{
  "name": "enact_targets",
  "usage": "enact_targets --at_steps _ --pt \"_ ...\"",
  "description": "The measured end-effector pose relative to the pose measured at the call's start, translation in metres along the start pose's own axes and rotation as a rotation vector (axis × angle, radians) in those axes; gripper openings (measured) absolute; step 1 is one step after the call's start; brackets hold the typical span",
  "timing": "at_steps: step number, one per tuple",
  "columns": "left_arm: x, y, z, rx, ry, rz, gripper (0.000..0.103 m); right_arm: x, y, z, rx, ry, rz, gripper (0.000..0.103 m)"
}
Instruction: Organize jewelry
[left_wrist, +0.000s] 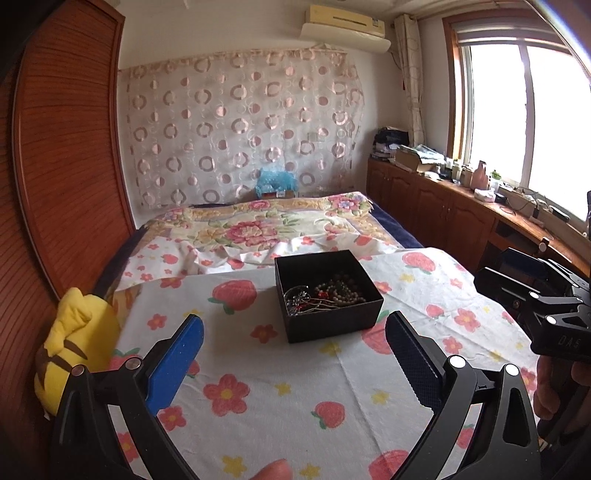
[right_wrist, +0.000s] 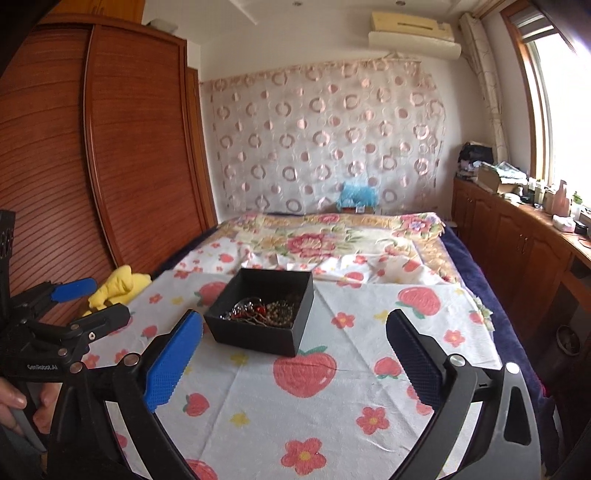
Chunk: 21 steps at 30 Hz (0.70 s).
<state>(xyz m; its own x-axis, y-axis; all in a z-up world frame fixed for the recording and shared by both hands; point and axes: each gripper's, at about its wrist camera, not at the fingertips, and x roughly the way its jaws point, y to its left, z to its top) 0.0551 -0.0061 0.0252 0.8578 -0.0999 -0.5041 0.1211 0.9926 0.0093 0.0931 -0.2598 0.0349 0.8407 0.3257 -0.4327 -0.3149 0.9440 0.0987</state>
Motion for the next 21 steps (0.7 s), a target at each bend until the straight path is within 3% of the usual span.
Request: enact_targets --at_steps 9,21 --pt "-0.018 -0.003 0.000 -0.012 -0.041 -0.005 0.095 -0.014 0.003 0.001 -0.007 -0.029 -0.011 0.100" --pt "-0.017 -0.002 -0.001 -0.026 -0.036 -0.006 0.095 -0.014 0.004 -0.003 0.003 -0.026 -0.012 0.100"
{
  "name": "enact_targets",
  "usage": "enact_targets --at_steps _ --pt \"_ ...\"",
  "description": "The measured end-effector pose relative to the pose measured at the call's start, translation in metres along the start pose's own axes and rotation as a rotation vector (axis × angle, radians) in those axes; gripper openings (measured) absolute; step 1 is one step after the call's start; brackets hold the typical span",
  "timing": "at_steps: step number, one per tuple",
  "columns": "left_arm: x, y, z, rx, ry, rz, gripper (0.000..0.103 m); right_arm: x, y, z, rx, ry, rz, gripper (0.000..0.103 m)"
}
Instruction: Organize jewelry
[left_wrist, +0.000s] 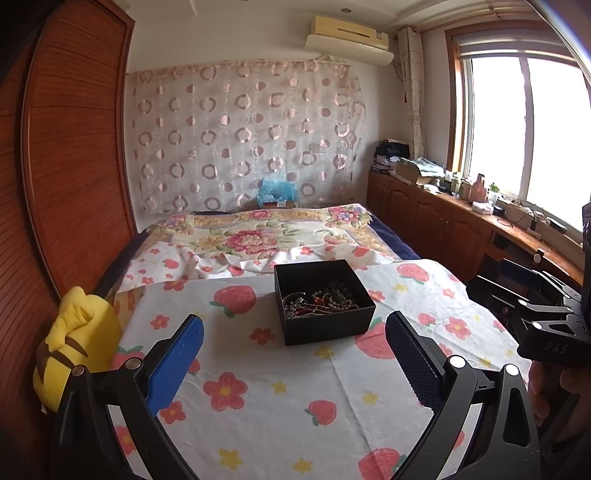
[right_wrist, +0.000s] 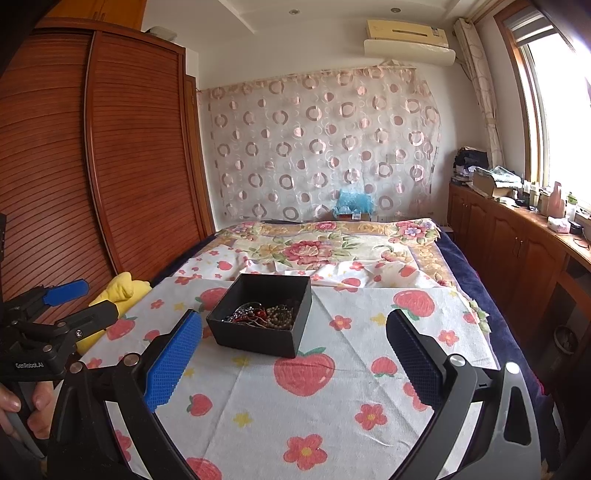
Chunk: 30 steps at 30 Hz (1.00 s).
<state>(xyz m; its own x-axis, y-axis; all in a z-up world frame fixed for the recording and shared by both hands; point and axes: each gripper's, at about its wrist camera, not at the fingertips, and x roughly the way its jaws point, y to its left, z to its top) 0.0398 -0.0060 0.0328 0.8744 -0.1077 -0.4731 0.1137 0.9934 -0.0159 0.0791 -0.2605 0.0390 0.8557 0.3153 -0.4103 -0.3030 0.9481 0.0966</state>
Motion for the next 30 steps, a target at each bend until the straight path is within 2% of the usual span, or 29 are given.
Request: enact_targets --at_steps 30 --pt "0.0000 0.0008 -0.0001 0.000 0.000 -0.001 0.095 0.0014 0.0012 -0.0034 0.001 0.004 0.002 0.100"
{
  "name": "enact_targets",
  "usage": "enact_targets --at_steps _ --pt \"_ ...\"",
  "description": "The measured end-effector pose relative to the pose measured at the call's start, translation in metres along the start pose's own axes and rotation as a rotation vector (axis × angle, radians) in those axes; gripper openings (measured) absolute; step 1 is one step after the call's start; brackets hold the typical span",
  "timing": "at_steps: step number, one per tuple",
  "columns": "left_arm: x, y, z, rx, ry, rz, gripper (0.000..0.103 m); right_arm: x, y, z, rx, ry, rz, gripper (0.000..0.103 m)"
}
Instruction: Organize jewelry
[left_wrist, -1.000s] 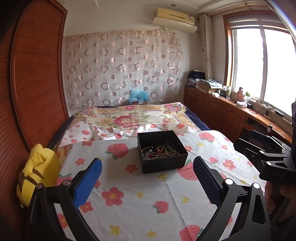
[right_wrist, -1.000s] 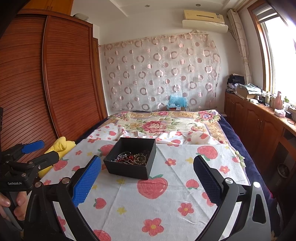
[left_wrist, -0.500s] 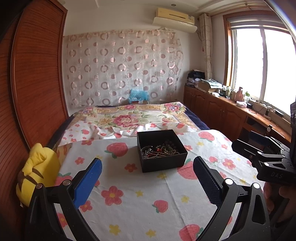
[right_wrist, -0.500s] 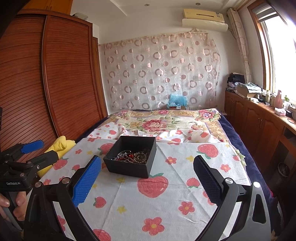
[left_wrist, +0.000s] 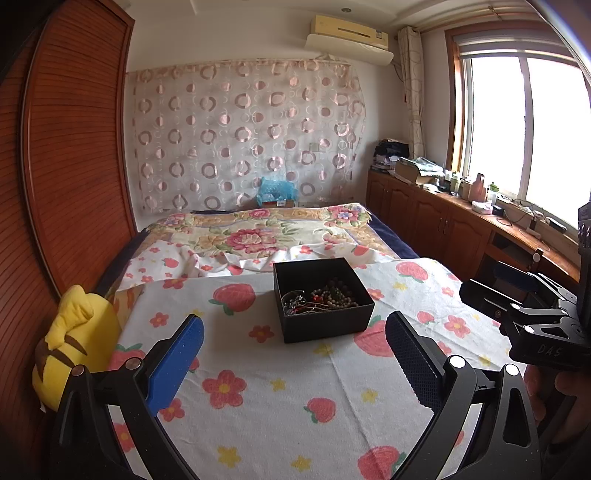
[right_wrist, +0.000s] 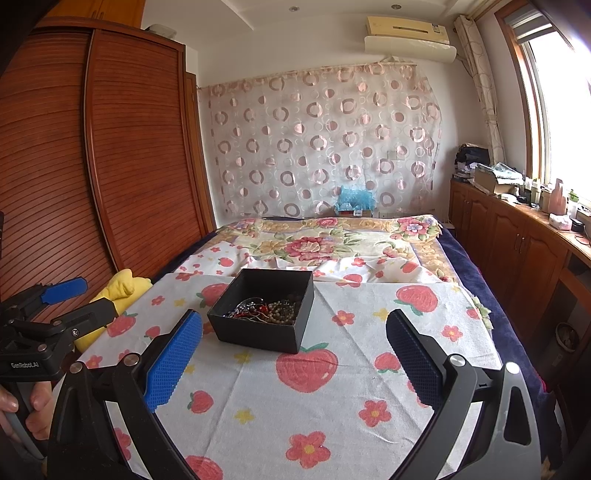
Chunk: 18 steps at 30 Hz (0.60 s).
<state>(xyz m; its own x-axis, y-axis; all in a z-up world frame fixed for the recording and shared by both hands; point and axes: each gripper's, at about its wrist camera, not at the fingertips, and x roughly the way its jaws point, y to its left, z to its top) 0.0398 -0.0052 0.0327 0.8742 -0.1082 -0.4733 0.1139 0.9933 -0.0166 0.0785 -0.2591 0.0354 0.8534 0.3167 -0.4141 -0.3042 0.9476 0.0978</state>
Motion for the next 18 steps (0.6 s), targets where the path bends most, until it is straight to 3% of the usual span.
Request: enact_targets --at_steps 18 --pt "0.0002 0.0004 -0.0002 0.000 0.000 -0.001 0.095 -0.0008 0.0001 0.0004 0.002 0.001 0.000 0.100"
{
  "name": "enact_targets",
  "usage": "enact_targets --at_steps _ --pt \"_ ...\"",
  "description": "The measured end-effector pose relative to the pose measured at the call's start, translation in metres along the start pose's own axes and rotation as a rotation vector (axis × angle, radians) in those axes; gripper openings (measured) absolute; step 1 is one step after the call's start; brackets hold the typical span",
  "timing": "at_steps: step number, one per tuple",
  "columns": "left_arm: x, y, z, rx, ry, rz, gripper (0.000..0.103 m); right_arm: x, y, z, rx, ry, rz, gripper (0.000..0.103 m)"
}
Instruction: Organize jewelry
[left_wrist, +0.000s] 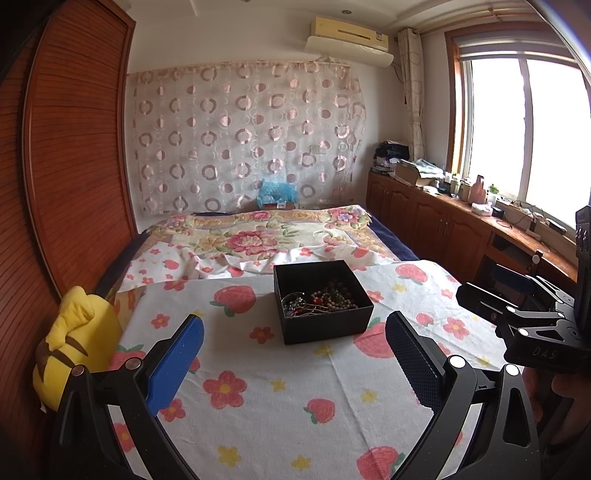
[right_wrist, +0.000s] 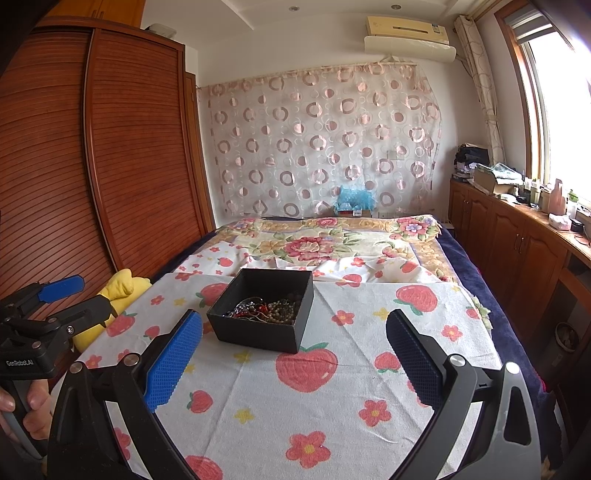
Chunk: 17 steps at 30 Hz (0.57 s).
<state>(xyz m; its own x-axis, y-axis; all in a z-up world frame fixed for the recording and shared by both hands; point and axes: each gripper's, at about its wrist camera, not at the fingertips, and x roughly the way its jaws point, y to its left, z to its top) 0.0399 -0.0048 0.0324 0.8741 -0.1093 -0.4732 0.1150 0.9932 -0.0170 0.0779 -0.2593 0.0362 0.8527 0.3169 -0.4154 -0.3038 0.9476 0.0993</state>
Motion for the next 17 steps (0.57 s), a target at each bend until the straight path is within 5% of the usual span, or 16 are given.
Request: enact_targets --at_steps 17 --pt "-0.0014 0.0002 0.0002 -0.001 -0.004 -0.002 0.095 -0.0003 -0.0003 0.0017 0.001 0.000 0.000 0.100"
